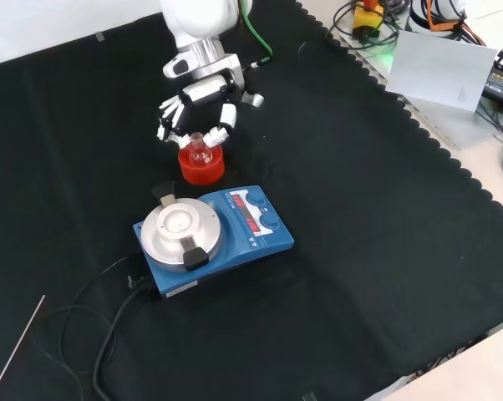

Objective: Pick up the round-bottom flask.

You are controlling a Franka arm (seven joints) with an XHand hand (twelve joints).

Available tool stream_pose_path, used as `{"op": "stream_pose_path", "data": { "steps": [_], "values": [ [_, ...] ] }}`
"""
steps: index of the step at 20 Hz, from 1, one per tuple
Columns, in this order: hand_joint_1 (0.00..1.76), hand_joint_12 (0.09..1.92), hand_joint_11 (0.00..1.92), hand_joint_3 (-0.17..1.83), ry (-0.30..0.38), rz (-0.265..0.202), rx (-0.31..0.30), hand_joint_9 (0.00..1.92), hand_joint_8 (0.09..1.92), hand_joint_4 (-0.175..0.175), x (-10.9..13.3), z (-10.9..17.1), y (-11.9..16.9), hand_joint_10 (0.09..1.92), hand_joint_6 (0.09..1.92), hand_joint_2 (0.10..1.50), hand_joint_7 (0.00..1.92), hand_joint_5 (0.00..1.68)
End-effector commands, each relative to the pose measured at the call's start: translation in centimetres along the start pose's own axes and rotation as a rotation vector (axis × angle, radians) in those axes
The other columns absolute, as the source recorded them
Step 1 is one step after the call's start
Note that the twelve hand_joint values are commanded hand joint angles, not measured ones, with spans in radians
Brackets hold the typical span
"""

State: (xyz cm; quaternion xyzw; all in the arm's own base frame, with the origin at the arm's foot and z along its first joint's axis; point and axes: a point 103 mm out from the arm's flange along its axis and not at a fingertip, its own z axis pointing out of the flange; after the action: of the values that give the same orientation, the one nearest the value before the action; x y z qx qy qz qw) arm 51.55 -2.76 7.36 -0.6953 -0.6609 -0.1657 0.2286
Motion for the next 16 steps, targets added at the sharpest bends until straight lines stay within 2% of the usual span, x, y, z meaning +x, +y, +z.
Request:
{"op": "stream_pose_path", "data": {
  "steps": [1, 2, 4, 5, 6, 9, 13, 16],
  "values": [
    [0.95, 1.37, 0.07, 0.80, -0.009, 0.004, -0.015, 0.47, 0.59, -0.010, -0.1, -0.1, -0.1, 0.62, 0.87, 0.67, 0.32, 0.77],
    [0.95, 1.37, 0.08, 0.80, -0.012, 0.004, -0.024, 0.48, 0.59, -0.016, -0.1, -0.2, -0.1, 0.62, 0.87, 0.68, 0.32, 0.80],
    [1.00, 1.36, 0.12, 0.53, -0.014, 0.002, -0.040, 0.51, 0.60, 0.088, -0.1, -0.3, -0.1, 0.61, 1.01, 0.84, 0.34, 0.91],
    [1.02, 1.36, 0.14, 0.44, -0.016, 0.000, -0.048, 0.53, 0.60, 0.112, -0.1, -0.3, -0.1, 0.61, 1.03, 0.90, 0.36, 0.94],
    [1.03, 1.36, 0.16, 0.38, -0.018, -0.002, -0.051, 0.55, 0.60, 0.120, 0.0, -0.3, -0.1, 0.60, 1.04, 0.92, 0.38, 0.96],
    [1.04, 1.35, 0.20, 0.35, -0.024, -0.002, -0.061, 0.59, 0.59, 0.119, 0.2, -0.4, -0.1, 0.58, 1.04, 0.94, 0.41, 0.99],
    [1.08, 1.33, 0.26, 0.59, -0.034, -0.006, -0.084, 0.65, 0.57, 0.058, 0.7, -0.8, 0.1, 0.54, 1.05, 0.80, 0.47, 1.04],
    [1.09, 1.32, 0.29, 0.71, -0.036, -0.009, -0.077, 0.68, 0.57, 0.042, 1.2, -1.6, 0.2, 0.53, 1.07, 0.74, 0.49, 1.05]
  ]
}}
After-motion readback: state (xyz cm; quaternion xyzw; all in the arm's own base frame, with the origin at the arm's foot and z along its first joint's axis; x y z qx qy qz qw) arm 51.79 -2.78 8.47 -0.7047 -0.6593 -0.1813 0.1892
